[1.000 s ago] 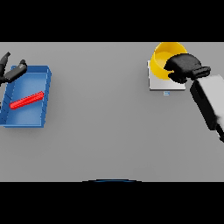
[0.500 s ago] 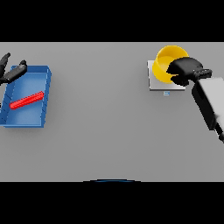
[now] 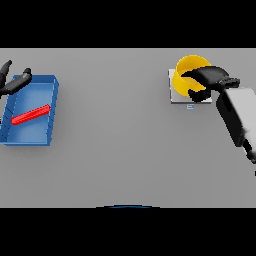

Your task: Pick up the red beaker and tilt it to pour out 1 green nut into yellow bowl. Pick up the yellow bowl and place it on the metallic measuring scale.

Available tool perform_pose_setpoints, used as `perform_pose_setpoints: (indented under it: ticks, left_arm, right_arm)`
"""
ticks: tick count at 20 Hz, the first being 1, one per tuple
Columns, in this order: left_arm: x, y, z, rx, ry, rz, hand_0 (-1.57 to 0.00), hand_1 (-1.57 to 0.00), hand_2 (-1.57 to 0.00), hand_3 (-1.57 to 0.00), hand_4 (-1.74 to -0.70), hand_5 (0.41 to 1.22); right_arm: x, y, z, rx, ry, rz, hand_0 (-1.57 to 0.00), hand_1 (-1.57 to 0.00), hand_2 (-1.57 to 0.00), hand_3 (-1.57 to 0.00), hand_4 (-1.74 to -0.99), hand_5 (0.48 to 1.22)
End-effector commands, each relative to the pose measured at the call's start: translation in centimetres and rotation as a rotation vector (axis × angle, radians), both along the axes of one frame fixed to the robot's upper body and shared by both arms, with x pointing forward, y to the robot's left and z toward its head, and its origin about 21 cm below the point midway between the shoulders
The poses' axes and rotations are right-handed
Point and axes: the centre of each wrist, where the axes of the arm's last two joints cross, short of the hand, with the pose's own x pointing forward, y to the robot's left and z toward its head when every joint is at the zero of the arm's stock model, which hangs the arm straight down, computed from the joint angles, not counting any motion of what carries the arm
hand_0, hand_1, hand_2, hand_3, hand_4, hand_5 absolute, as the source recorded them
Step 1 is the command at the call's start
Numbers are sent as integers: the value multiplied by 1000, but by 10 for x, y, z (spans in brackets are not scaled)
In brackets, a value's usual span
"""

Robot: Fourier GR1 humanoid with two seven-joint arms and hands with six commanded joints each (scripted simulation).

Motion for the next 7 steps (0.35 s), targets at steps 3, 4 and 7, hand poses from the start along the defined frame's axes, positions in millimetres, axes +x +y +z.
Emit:
perform_pose_setpoints:
  ticks: [3,4,7]
  left_arm:
    - [0,0,-2,-8,3,-8,1,1,1,1,-836,753]
    - [1,0,1,0,-1,-7,1,1,1,1,-835,755]
    - [-1,1,2,-1,-12,-11,1,1,1,1,-833,760]
  right_arm:
    - [0,-2,0,-33,11,6,-158,-155,-122,-105,-1422,811]
    - [0,0,-3,-44,15,-1,-126,-124,-98,-84,-1409,804]
    - [-2,1,-6,-50,34,-1,-64,-63,-50,-42,-1390,779]
